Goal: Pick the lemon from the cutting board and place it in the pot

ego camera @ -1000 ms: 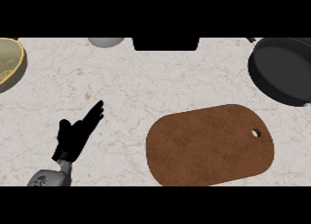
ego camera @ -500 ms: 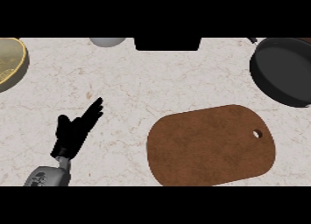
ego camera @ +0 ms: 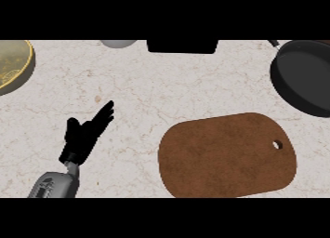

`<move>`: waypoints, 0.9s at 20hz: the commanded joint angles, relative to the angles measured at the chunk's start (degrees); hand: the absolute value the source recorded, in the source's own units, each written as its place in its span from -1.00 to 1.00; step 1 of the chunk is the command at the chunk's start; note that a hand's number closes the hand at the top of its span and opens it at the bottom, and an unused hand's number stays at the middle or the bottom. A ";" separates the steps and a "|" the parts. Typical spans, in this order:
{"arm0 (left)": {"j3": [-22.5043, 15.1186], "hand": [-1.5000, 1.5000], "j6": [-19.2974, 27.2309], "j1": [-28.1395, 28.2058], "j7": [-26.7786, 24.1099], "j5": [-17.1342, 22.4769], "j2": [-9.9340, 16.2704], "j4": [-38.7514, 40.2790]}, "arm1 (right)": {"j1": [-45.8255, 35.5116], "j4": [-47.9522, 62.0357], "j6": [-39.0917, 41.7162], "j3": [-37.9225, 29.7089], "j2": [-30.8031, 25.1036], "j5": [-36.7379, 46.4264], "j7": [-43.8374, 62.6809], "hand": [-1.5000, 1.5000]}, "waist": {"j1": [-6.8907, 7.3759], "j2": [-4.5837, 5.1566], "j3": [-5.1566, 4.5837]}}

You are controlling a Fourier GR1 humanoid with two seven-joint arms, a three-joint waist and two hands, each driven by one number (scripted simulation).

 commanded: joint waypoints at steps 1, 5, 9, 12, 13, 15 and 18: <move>0.39 0.00 -0.92 -0.16 -1.44 -0.34 0.43 0.84 | -8.87 5.64 1.20 5.13 1.78 6.16 3.64 1.00 | 0.12 -0.02 -0.01; 0.12 0.00 -1.64 0.02 0.67 0.48 0.61 -1.14 | -11.30 13.77 -2.13 9.90 1.64 14.58 5.04 1.00 | 1.89 0.58 0.07; -0.79 0.00 -0.47 -2.34 0.12 -0.75 -1.27 0.58 | -16.01 18.56 1.50 15.70 1.26 21.95 9.71 1.00 | 1.99 0.79 0.04; -2.03 0.00 -0.98 -0.75 -0.64 -1.68 -1.09 -0.21 | -18.00 25.48 3.50 15.32 6.30 21.75 12.08 1.00 | 3.11 1.22 0.15; -1.59 0.00 0.25 -1.39 -0.11 -1.84 -1.78 0.33 | -17.88 27.07 7.97 15.14 4.46 21.17 10.16 1.00 | 2.29 1.06 0.14; -0.47 0.00 -2.51 -0.09 -1.84 -0.02 0.08 -0.20 | -19.75 29.98 12.05 14.83 7.88 20.65 17.93 1.00 | 2.96 1.01 0.05; -1.12 0.00 -0.64 -0.73 0.11 -0.82 -1.52 -0.59 | -23.89 33.94 15.52 13.70 9.58 20.18 21.77 -1.00 | 2.81 1.03 0.14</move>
